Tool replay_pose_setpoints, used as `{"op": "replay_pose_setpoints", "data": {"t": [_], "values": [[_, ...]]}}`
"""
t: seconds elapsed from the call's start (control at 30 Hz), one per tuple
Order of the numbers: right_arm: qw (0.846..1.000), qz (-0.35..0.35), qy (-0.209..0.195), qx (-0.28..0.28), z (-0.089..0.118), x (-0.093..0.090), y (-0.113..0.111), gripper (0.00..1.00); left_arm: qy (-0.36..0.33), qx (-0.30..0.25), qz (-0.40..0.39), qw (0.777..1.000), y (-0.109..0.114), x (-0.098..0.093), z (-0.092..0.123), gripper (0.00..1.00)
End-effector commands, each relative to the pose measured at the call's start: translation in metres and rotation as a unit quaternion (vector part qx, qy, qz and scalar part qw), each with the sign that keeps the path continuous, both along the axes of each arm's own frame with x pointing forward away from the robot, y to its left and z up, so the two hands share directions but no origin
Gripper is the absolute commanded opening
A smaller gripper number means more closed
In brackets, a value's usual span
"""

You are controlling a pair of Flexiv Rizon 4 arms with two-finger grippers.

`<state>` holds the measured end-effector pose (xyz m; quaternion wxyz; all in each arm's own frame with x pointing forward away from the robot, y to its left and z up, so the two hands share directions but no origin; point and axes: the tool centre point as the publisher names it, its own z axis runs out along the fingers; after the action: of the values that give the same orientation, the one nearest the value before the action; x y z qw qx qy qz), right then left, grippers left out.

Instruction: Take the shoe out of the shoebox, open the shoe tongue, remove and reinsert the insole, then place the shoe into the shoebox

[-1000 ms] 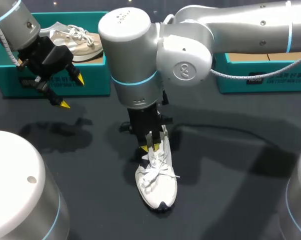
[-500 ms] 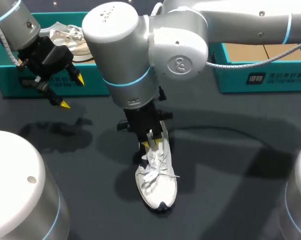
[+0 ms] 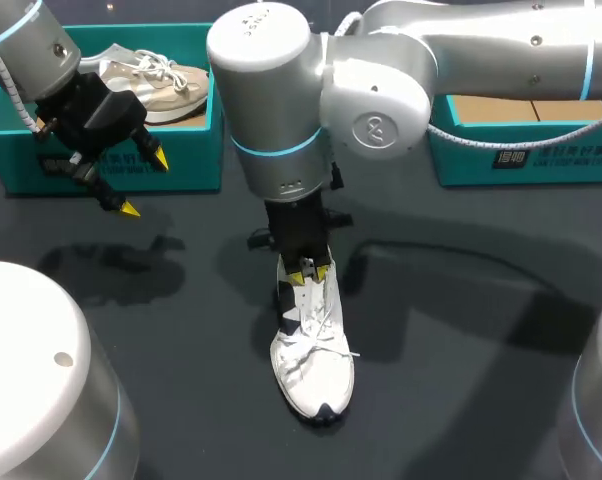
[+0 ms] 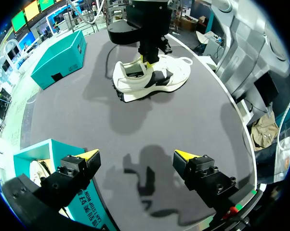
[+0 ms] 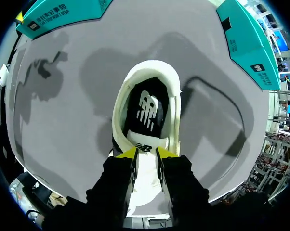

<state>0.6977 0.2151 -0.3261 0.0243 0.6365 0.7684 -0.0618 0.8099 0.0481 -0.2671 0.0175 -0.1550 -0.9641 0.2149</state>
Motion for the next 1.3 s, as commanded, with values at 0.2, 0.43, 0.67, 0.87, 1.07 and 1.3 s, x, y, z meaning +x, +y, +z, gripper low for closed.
{"op": "replay_pose_setpoints", "data": {"t": [0.2,0.43,0.67,0.87,1.07,1.3], "values": [[0.987,0.156,-0.027,0.016,0.051,-0.008,0.002,0.43,0.0,0.001,0.0,1.0,0.0,-0.001,0.001,1.0],[0.945,0.326,-0.007,0.01,0.063,-0.004,0.005,1.0,0.0,0.001,0.0,1.0,0.0,-0.001,0.001,1.0],[0.838,0.543,-0.012,0.051,0.066,-0.009,0.002,1.0,0.0,0.001,0.0,1.0,0.0,-0.001,0.001,1.0],[0.838,0.543,-0.012,0.051,0.066,-0.009,0.002,1.0,0.0,0.001,0.0,1.0,0.0,-0.001,0.001,1.0],[0.83,0.556,-0.019,0.045,0.067,0.0,-0.008,1.0,0.0,0.001,0.0,1.0,0.0,-0.001,0.001,1.0],[0.811,0.582,-0.046,0.034,0.072,0.03,-0.014,1.0,0.0,0.001,0.0,1.0,0.0,-0.001,0.001,1.0]]}}
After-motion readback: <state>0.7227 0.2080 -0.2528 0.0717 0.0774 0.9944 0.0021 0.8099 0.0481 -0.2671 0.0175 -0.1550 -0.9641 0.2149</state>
